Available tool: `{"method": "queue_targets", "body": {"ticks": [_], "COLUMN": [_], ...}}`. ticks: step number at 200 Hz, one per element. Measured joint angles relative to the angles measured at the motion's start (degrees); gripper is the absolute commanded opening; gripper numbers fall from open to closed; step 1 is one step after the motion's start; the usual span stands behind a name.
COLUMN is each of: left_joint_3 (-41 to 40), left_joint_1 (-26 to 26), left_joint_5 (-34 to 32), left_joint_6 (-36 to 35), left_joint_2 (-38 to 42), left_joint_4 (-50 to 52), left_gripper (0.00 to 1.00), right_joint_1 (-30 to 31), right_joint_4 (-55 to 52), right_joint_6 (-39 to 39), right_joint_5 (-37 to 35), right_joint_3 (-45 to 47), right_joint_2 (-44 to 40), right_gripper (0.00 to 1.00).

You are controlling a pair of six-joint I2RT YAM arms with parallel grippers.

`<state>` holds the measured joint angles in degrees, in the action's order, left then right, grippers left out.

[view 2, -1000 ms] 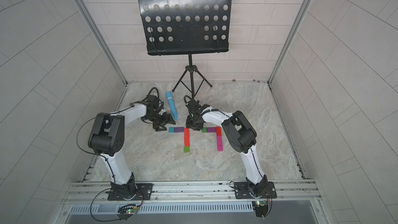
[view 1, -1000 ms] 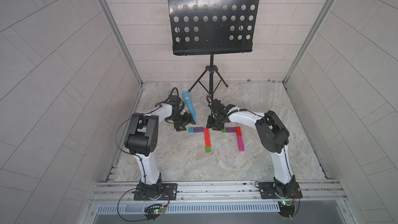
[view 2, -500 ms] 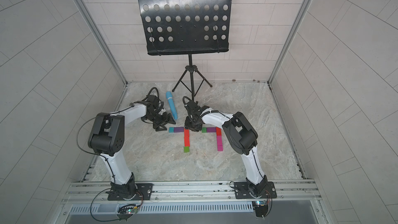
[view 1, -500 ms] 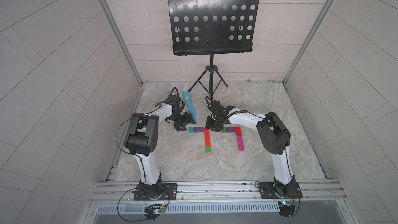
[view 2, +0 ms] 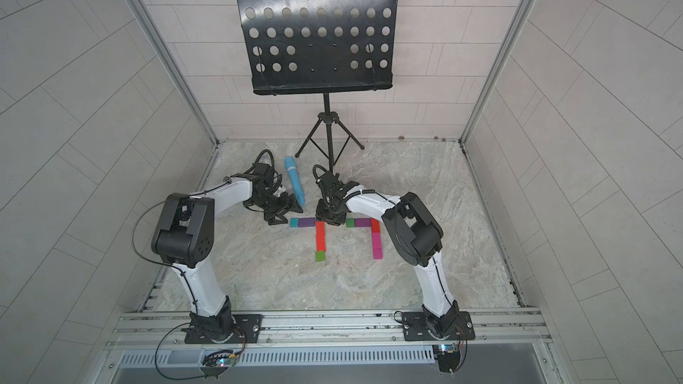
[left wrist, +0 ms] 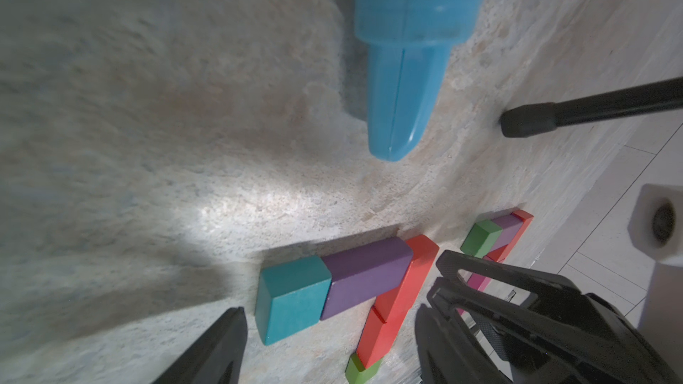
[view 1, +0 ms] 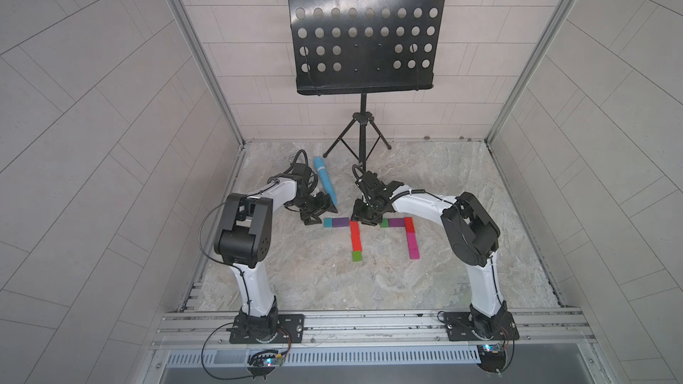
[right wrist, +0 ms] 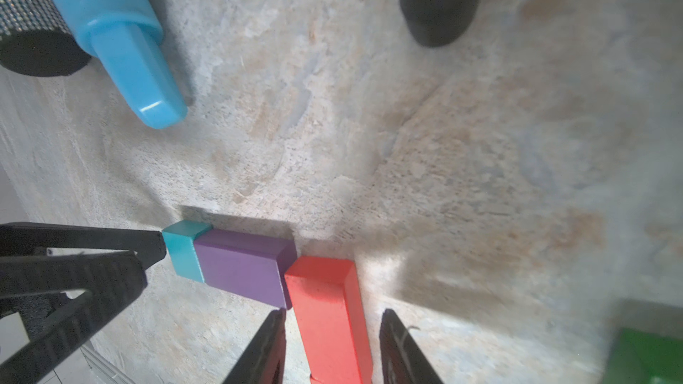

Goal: Assemble the number 7 with building blocks
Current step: Adjust the building block at the center of the board.

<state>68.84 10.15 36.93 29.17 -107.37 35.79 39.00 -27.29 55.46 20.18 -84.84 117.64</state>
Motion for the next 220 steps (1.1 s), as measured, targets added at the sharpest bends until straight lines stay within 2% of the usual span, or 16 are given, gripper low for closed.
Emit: {"method": "queue_targets", "body": {"ticks": [220], "left_joint_3": [-0.70], "left_joint_1": [0.96], "left_joint_5": [0.42], "left_joint_6": [1.33], "left_joint_2": [0.02], "left_joint_4": [-0.94], "left_gripper": [0.78], "right_joint_1": [1.11], "right_joint_4": [0.52], "right_joint_6": [1.46], "right_joint_5": [0.31], "right_joint_3": [0.00], "right_joint_2": [0.00], "right_gripper": [0.46]}}
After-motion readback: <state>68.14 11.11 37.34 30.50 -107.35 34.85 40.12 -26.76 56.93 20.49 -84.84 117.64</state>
